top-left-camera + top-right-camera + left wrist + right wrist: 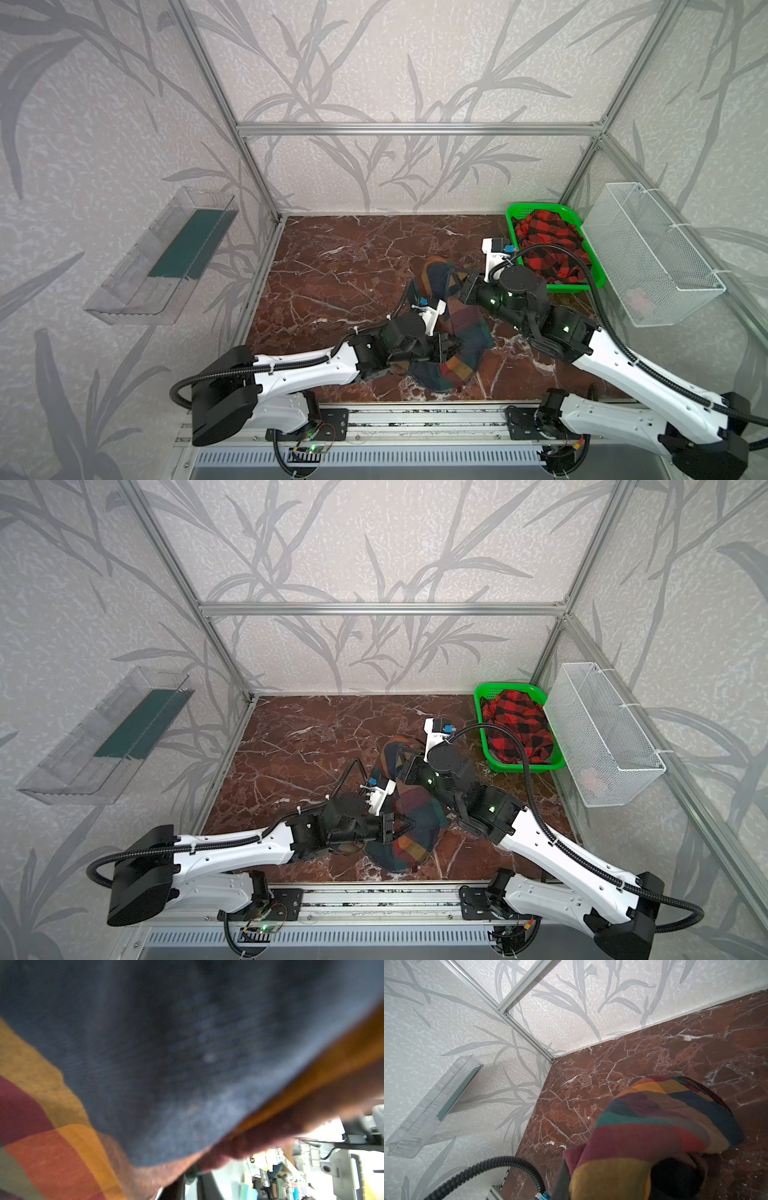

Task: Fold and stack the long sleeve shirts

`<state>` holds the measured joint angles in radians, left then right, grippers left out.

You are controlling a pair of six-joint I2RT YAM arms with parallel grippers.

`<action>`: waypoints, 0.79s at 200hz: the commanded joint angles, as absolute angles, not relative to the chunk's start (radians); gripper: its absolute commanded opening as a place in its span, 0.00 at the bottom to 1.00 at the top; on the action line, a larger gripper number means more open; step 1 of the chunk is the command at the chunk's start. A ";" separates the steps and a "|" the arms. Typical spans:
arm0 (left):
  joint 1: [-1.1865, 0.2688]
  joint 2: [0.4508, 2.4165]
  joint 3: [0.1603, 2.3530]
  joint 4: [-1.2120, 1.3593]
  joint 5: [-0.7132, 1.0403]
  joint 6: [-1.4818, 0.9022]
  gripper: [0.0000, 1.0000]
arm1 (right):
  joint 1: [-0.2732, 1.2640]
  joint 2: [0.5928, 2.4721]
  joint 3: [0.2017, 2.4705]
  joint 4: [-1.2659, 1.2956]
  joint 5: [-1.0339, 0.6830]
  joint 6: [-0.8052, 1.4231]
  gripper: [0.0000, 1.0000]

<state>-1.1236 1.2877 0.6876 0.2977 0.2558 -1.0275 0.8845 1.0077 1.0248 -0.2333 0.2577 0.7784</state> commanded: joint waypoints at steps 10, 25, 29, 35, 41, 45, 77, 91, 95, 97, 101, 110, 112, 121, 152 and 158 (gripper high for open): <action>-1.121 1.283 0.742 0.326 0.253 -1.002 0.00 | 0.882 0.985 1.012 -0.198 0.270 0.786 0.00; -1.095 1.227 0.751 0.233 0.272 -0.975 0.00 | 0.882 0.975 1.000 -0.205 0.284 0.780 0.00; -1.083 1.199 0.756 0.186 0.273 -0.962 0.00 | 0.882 0.972 0.995 -0.208 0.289 0.777 0.00; -1.064 1.149 0.765 0.102 0.270 -0.938 0.00 | 0.881 0.965 0.987 -0.210 0.298 0.775 0.00; -1.039 1.095 0.781 -0.006 0.263 -0.905 0.00 | 0.879 0.958 0.972 -0.210 0.309 0.772 0.00; -1.021 1.055 0.796 -0.084 0.259 -0.880 0.00 | 0.874 0.950 0.959 -0.210 0.318 0.773 0.00; -0.765 0.807 1.033 -0.685 0.253 -0.635 0.00 | 0.795 0.931 0.868 -0.183 0.257 0.820 0.00; -0.686 0.821 1.207 -0.923 0.203 -0.491 0.00 | 0.778 0.946 0.850 -0.169 0.221 0.827 0.00; -0.673 0.832 1.254 -0.977 0.180 -0.459 0.00 | 0.778 0.951 0.847 -0.168 0.216 0.827 0.00; -0.669 0.836 1.273 -0.999 0.166 -0.445 0.00 | 0.778 0.956 0.844 -0.166 0.214 0.828 0.00; -0.663 0.846 1.313 -1.038 0.144 -0.417 0.00 | 0.778 0.961 0.840 -0.163 0.209 0.828 0.00; -0.658 0.868 1.397 -1.103 0.085 -0.364 0.00 | 0.777 0.974 0.834 -0.156 0.199 0.833 0.00; -0.658 0.872 1.414 -1.116 0.065 -0.355 0.00 | 0.776 0.976 0.832 -0.154 0.197 0.833 0.00; -0.656 0.886 1.470 -1.145 -0.010 -0.319 0.00 | 0.775 0.986 0.828 -0.145 0.183 0.833 0.02; -0.653 0.912 1.611 -1.139 -0.213 -0.177 0.00 | 0.772 1.009 0.829 -0.169 0.139 0.779 0.32; -0.652 0.913 1.628 -1.121 -0.251 -0.152 0.00 | 0.767 1.006 0.825 -0.185 0.141 0.773 0.39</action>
